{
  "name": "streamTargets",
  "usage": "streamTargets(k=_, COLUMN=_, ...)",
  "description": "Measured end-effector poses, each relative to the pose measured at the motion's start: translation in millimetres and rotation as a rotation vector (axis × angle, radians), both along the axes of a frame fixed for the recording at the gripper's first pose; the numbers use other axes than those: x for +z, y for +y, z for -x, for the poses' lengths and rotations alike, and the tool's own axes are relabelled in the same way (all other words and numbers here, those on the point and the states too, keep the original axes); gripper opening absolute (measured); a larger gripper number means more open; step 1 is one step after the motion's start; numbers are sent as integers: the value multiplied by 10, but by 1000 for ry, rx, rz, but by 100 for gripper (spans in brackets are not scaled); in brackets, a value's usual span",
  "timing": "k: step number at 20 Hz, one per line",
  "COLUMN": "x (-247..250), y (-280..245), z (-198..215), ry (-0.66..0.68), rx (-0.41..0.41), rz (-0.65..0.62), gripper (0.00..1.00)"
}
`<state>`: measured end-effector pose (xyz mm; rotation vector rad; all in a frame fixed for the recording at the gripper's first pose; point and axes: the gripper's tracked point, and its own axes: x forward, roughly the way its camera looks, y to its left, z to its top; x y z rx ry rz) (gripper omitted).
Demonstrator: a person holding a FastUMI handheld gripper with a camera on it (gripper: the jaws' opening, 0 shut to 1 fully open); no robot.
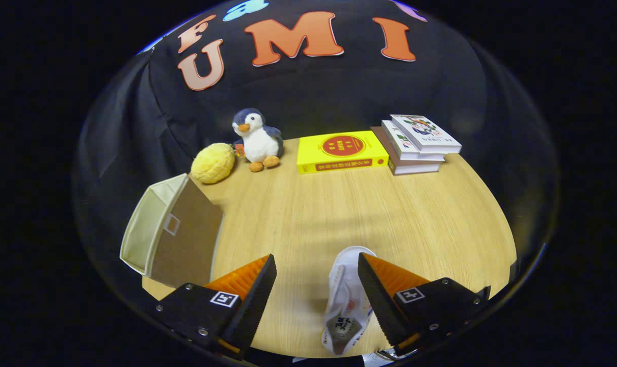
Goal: Open the storage box then place both shoes into the box .Put the left shoe in first, then the right shoe, with the right side of both shoes facing outward in a uniform manner.
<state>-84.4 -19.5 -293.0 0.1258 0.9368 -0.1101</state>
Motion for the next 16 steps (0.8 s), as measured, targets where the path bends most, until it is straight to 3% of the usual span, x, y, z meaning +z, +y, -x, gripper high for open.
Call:
streamTargets(k=7, x=-382, y=-389, z=623, ry=69, rx=-31, rz=33, gripper=83)
streamTargets(k=16, x=-696, y=-252, z=976, ry=157, rx=6, rz=19, gripper=75)
